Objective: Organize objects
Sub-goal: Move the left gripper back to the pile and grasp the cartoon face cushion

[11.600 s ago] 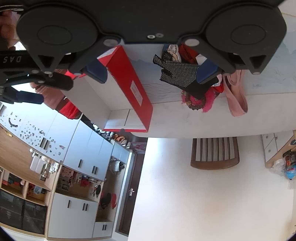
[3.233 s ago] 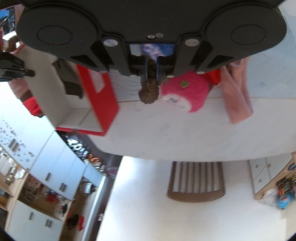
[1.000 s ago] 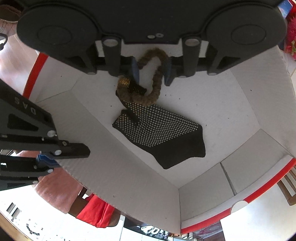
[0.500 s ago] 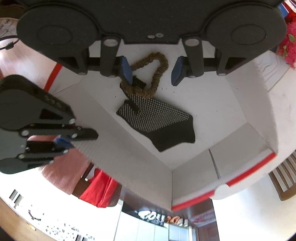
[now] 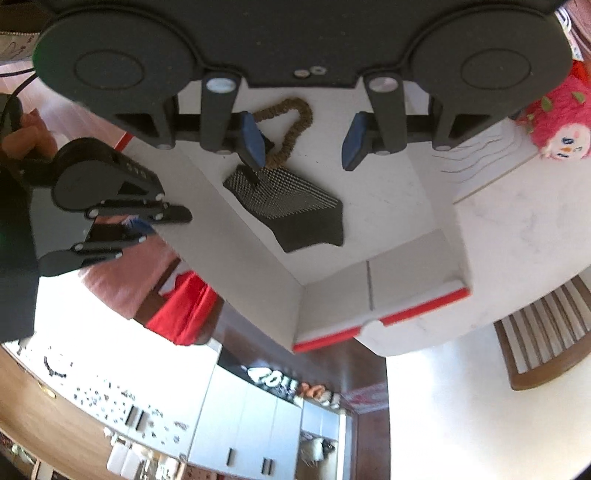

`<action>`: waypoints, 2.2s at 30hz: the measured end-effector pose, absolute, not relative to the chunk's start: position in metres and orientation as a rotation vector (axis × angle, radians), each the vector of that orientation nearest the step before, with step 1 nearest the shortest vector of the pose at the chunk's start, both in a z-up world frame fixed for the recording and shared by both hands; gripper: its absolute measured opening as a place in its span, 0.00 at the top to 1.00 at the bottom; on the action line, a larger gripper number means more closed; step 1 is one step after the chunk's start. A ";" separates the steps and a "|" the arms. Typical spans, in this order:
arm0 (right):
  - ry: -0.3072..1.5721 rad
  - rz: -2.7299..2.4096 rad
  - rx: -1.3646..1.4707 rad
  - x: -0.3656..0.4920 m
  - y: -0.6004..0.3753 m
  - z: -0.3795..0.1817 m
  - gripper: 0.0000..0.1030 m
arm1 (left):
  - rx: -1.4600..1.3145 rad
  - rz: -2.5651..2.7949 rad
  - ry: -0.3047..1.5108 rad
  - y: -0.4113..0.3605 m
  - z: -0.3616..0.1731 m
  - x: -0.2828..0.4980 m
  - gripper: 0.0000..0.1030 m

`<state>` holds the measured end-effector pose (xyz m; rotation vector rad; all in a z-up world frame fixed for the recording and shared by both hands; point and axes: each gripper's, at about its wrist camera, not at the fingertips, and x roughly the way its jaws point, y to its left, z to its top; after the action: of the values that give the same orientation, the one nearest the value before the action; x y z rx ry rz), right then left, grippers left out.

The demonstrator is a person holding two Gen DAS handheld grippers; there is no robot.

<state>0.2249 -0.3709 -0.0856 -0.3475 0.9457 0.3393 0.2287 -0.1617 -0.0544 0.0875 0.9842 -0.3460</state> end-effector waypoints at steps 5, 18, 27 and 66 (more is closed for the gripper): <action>0.951 0.347 -0.349 0.222 -0.370 -0.086 0.94 | 0.064 -0.303 0.950 -0.147 -0.046 0.223 0.57; 0.953 0.350 -0.366 0.218 -0.364 -0.088 0.94 | -0.009 -0.157 0.879 -0.095 -0.029 0.203 0.37; 0.952 0.350 -0.382 0.217 -0.360 -0.089 0.94 | -0.060 0.000 0.835 -0.047 -0.027 0.183 0.13; 0.958 0.347 -0.428 0.216 -0.355 -0.089 0.92 | 0.140 0.085 0.943 -0.042 -0.152 0.142 0.26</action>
<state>0.2157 -0.3553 -0.0886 -0.4282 0.9575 0.3474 0.1416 -0.0421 -0.1518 0.1401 0.9434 0.0850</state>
